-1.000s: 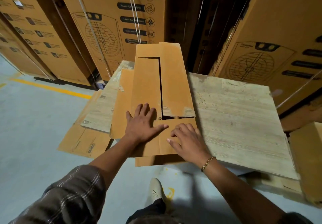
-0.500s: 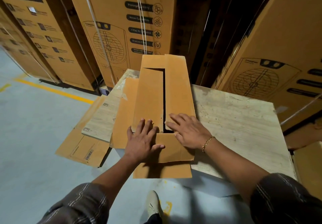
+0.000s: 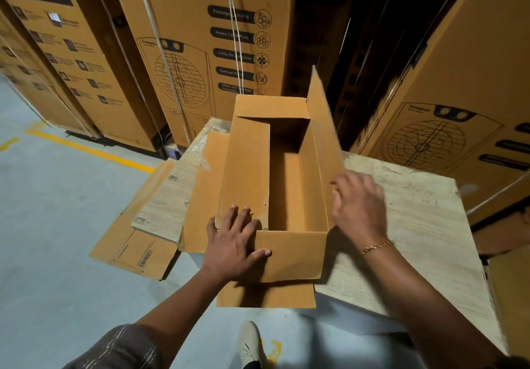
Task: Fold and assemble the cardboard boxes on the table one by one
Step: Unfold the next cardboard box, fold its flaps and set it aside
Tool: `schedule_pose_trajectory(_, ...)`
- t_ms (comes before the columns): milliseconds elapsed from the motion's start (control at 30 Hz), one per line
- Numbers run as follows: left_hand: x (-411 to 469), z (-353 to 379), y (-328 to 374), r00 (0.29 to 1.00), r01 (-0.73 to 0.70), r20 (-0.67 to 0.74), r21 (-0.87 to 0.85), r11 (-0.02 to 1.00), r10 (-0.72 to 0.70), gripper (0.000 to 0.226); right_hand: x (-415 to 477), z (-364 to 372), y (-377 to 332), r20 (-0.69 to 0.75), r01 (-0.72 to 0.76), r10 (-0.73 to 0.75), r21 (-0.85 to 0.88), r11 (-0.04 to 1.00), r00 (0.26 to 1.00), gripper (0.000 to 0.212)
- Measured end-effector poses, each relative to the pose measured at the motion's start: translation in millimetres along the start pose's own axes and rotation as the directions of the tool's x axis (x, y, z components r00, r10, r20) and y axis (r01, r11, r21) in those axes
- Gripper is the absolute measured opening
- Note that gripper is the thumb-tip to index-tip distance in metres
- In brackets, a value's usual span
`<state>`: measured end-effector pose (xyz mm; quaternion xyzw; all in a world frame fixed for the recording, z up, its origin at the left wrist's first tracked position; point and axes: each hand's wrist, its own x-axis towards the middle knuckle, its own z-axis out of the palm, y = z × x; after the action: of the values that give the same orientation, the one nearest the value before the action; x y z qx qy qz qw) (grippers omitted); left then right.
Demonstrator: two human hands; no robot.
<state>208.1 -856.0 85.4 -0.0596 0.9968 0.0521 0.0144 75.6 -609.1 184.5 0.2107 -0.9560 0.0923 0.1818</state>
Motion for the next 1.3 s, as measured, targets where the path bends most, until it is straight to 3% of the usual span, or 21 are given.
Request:
schedule_pose_trajectory(67, 1.5, -3.3, 1.6, 1.000, -0.003, 0.016, -0.021, 1.000, 0.003, 0.088, -10.3, 2.3, 31.2, 0.065, -0.143, 0.157, -0.175, 0.974, 0.985, 0.032)
schedule_pose_trajectory(133, 4.0, -12.0, 6.9, 1.000, 0.007, 0.009, -0.050, 0.999, -0.006, 0.090, -23.3, 11.9, 44.2, 0.292, -0.186, 0.275, -0.299, 0.936, 0.916, 0.047)
schedule_pose_trajectory(200, 10.2, -23.6, 17.0, 0.999, 0.039, 0.017, -0.082, 0.996, -0.038, 0.089, -32.9, 25.2, 39.1, 0.500, -0.223, 0.319, -0.243, 0.944, 0.805, 0.069)
schedule_pose_trajectory(333, 42.8, -37.2, 37.3, 0.987, 0.150, 0.073, -0.120, 0.981, -0.142, 0.088, -31.5, 40.6, 10.1, 0.588, -0.390, 0.344, -0.052, 0.919, 0.732, 0.096)
schedule_pose_trajectory(400, 60.7, -38.0, 39.5, 0.957, 0.278, 0.117, -0.098, 0.956, -0.266, 0.093, -27.8, 44.6, 3.0, 0.634, -0.412, 0.343, -0.042, 0.910, 0.693, 0.096)
schedule_pose_trajectory(467, 73.3, -39.1, 41.2, 0.925, 0.354, 0.171, -0.068, 0.933, -0.339, 0.101, -27.0, 47.5, 2.6, 0.660, -0.432, 0.327, -0.003, 0.902, 0.676, 0.082)
schedule_pose_trajectory(567, 81.1, -45.3, 42.8, 0.935, 0.343, 0.144, -0.131, 0.930, -0.325, 0.094, -29.9, 51.3, 7.4, 0.670, -0.461, 0.307, 0.061, 0.885, 0.676, 0.068)
schedule_pose_trajectory(667, 79.1, -57.9, 24.9, 0.951, 0.309, 0.083, -0.340, 0.888, -0.298, 0.076, -31.0, 56.0, 9.6, 0.686, -0.473, 0.289, 0.090, 0.877, 0.668, 0.066)
schedule_pose_trajectory(867, 55.3, -84.5, -2.8, 0.952, 0.145, -0.091, -0.704, 0.695, -0.291, 0.054, -33.4, 64.3, 5.4, 0.677, -0.482, 0.285, 0.117, 0.868, 0.679, 0.065)
schedule_pose_trajectory(933, 52.3, -97.6, -13.8, 0.897, 0.113, -0.145, -0.838, 0.534, -0.417, 0.041, -32.2, 65.1, 5.9, 0.672, -0.479, 0.292, 0.106, 0.871, 0.680, 0.064)
schedule_pose_trajectory(1000, 48.7, -109.0, -35.1, 0.828, 0.124, -0.106, -0.923, 0.364, -0.551, 0.035, -31.9, 65.4, 6.0, 0.665, -0.461, 0.282, 0.105, 0.881, 0.691, 0.060)
schedule_pose_trajectory(1033, 45.2, -111.8, -47.9, 0.797, 0.146, -0.089, -0.931, 0.334, -0.597, 0.035, -32.0, 65.5, 6.0, 0.662, -0.452, 0.279, 0.101, 0.886, 0.695, 0.057)
schedule_pose_trajectory(1167, 27.5, -101.4, -92.0, 0.724, 0.415, -0.125, -0.707, 0.572, -0.679, 0.047, -31.8, 71.0, 8.5, 0.664, -0.461, 0.278, 0.112, 0.880, 0.694, 0.054)
schedule_pose_trajectory(1233, 22.2, -84.6, -106.3, 0.724, 0.508, -0.073, -0.616, 0.602, -0.686, 0.044, -32.7, 74.7, 9.8, 0.668, -0.476, 0.274, 0.135, 0.869, 0.691, 0.058)
schedule_pose_trajectory(1300, 21.7, -65.8, -116.4, 0.706, 0.590, 0.044, -0.589, 0.553, -0.707, 0.032, -33.5, 74.7, 10.3, 0.669, -0.490, 0.276, 0.152, 0.858, 0.691, 0.061)
